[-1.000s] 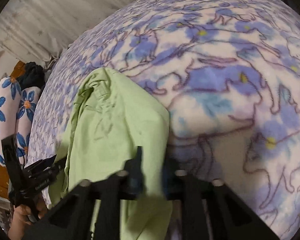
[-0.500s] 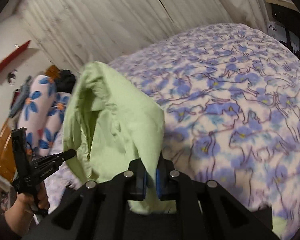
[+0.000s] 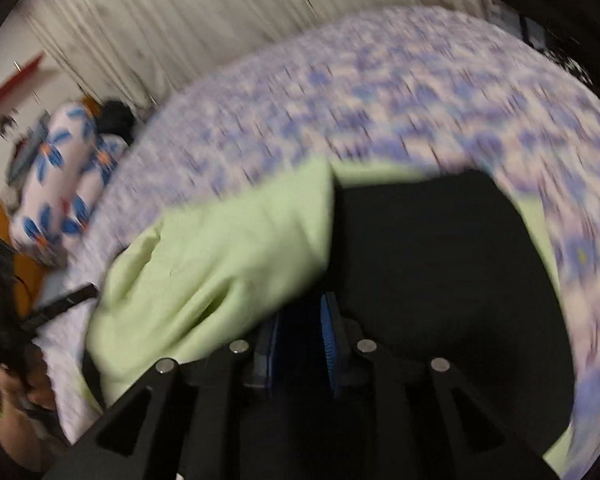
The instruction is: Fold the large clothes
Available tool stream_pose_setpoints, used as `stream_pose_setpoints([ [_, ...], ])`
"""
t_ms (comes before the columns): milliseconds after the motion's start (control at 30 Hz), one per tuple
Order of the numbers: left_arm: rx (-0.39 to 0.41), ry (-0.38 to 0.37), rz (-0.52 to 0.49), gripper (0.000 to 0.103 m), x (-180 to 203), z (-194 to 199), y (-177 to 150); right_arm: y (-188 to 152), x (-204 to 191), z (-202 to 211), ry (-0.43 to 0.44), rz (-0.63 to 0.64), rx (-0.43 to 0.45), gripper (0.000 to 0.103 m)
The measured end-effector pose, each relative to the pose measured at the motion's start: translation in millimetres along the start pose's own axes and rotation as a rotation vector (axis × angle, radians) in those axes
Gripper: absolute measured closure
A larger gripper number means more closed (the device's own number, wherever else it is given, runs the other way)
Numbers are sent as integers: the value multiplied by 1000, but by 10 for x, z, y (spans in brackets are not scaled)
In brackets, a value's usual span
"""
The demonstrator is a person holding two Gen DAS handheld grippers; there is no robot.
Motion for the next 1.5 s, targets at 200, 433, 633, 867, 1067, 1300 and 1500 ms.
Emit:
stream_pose_setpoints([
  [200,-48,16,76,84,-174,-92,-456,-390,5,151,22,-24,32,71],
  [433,-24,-57,102,79,-56,36,-572,-514,-196,310,69,-19,61,64],
  [633,-41,-144,132,79,129,1,-600,-602,-283,268,136,-59,46,64],
  [867,-81,-213,173,79,283,-290,-587,-489,-314,87,175,-83,14,64],
  [1067,-75,-280,255,79,308,-487,-433,-437,-308,-111,197,-98,2,64],
  [1300,-52,-276,324,100,337,-475,-324,-454,-491,-136,284,-104,13,98],
  [1500,60,-168,270,100,210,-27,-352,-627,-626,70,356,-145,29,99],
])
Point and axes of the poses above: each gripper's, at about its wrist camera, not at the fingertips, and z roughly against the way its jaws point, x to its right, y to its top, the point moved 8 cm from there along -z, roughly the way its jaws point, and after that the axes turned 12 degrees about y, right-handed, at the moved point
